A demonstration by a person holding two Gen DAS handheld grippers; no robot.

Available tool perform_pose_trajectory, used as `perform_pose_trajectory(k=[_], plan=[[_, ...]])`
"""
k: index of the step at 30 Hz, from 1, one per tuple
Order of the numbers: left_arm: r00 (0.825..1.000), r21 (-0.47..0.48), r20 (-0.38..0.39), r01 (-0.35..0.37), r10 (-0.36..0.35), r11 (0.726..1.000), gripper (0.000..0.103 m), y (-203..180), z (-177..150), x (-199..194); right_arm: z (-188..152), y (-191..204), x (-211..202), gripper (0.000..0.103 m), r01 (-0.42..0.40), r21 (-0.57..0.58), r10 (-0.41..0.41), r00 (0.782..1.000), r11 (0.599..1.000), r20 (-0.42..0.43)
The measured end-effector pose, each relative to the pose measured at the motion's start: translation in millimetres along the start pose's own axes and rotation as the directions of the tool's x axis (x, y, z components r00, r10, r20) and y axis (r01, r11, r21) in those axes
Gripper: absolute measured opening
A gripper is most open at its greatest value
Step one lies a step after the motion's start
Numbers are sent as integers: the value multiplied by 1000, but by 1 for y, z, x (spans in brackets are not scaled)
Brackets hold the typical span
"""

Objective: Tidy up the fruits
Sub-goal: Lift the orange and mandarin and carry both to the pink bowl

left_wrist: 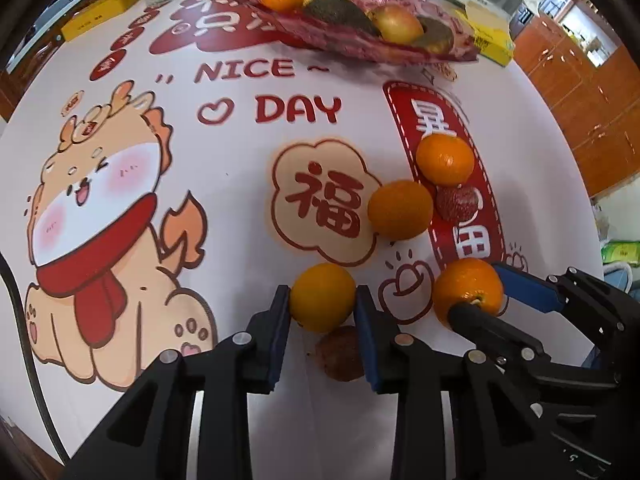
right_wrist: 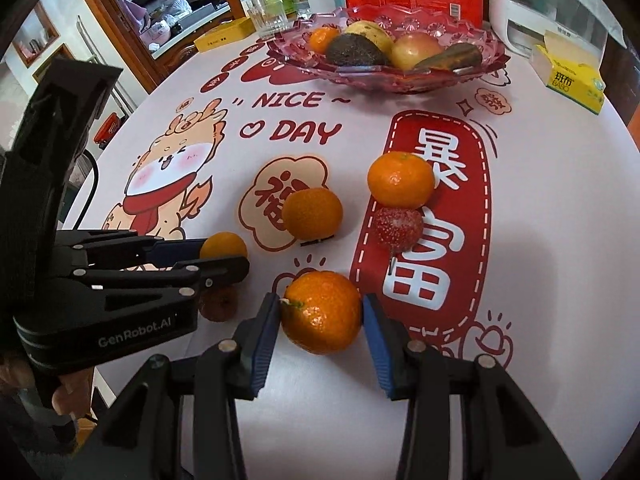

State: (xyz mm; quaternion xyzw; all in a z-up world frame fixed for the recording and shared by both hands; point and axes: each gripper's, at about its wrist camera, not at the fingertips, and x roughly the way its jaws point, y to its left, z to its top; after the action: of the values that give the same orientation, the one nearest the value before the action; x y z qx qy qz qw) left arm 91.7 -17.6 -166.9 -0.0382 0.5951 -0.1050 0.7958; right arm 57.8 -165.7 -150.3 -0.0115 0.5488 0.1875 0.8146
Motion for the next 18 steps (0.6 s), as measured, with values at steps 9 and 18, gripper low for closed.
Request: perform_pose_trajectory(k=[9, 18], plan=[[993, -6, 116, -22, 22, 1000, 30, 7, 29, -67, 24, -6, -48, 42, 1, -7, 0, 996, 1000, 88], [951, 96, 298, -115, 81, 989, 30, -6, 90, -161, 92, -7, -127, 42, 2, -25, 5, 970, 1000, 242]])
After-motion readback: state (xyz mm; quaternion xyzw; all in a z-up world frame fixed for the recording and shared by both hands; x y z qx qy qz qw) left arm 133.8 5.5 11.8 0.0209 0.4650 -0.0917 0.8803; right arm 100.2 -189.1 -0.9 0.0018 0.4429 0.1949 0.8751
